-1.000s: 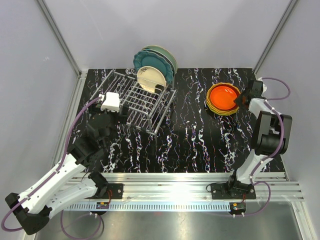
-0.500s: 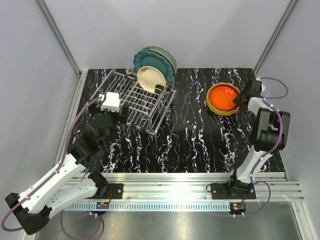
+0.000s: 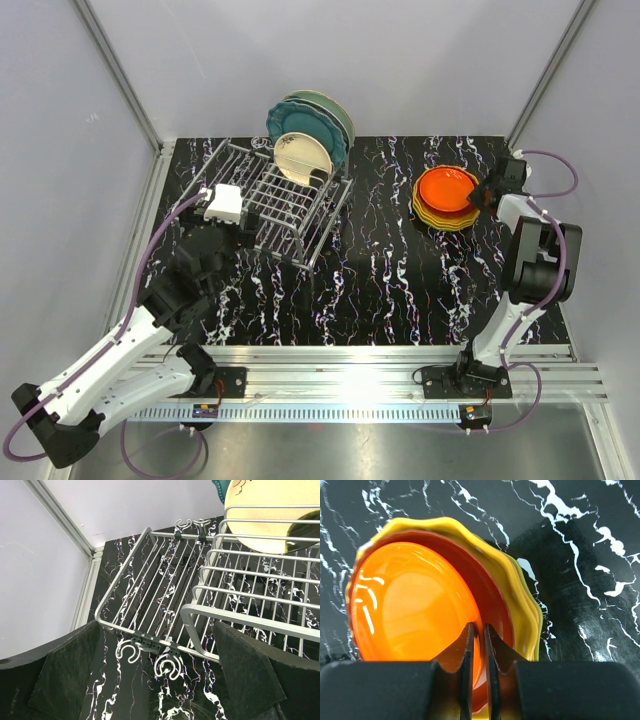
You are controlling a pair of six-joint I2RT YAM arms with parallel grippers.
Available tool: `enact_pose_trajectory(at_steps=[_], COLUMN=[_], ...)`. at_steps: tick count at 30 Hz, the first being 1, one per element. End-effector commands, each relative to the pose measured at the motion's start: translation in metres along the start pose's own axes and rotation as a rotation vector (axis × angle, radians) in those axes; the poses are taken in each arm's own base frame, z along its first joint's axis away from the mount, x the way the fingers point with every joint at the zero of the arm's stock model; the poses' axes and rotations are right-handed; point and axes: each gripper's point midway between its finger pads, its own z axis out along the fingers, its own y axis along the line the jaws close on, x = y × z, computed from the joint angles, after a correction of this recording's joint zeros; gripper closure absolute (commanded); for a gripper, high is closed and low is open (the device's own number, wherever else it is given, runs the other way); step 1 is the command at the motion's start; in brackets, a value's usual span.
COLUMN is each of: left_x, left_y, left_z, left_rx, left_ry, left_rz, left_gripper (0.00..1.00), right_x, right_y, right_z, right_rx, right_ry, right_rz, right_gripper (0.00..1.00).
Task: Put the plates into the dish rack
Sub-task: Grab a plate with the right arm
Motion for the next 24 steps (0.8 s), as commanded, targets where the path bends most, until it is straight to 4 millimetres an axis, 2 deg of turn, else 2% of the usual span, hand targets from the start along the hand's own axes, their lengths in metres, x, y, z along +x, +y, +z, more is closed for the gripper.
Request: enact_pose_trajectory(at_steps=[1, 10, 13, 16, 21, 22, 24], left_x=[-0.009, -0.011, -0.012, -0.013, -0.014, -0.014, -0.013], left_y=[0.0, 0.003, 0.004, 0.005, 0.006, 0.006, 0.007], left_z=[0.001, -0.002, -0.002, -0.003, -0.004, -0.004, -0.004], left_rx=[0.001, -0.005, -0.004, -0.004, -0.007, -0.009, -0.01], left_ry=[-0.029, -0.04, -0.043, -0.046, -0.048, -0.048, -0.049], left_rz=[-0.036, -0.049, -0.054, -0.056, -0.061, -0.061, -0.06], left_gripper=[0.01, 0.01, 0.01, 0.01, 0.01, 0.01, 0.01], right_x=[-0.036, -0.044, -0.049, -0.046, -0.045, -0.045, -0.037], right_y=[0.024, 0.039, 0.048, 0.053, 0.077, 0.092, 0.106], right_z=[-0.028, -0.08, -0.105, -0.12, -0.16, -0.176, -0.19], right_rx=[-0.074, -0.145, -0.19, -0.21, -0.293, -0.339, -0.385], right_ry=[-0.089, -0.141, -0.17, -0.173, -0.211, -0.24, -0.269], right_rz=[-0.016, -0.02, -0.028, -0.038, -0.082, -0.109, -0.177], right_gripper=[1.0, 1.0, 1.0, 1.0, 1.0, 1.0, 1.0])
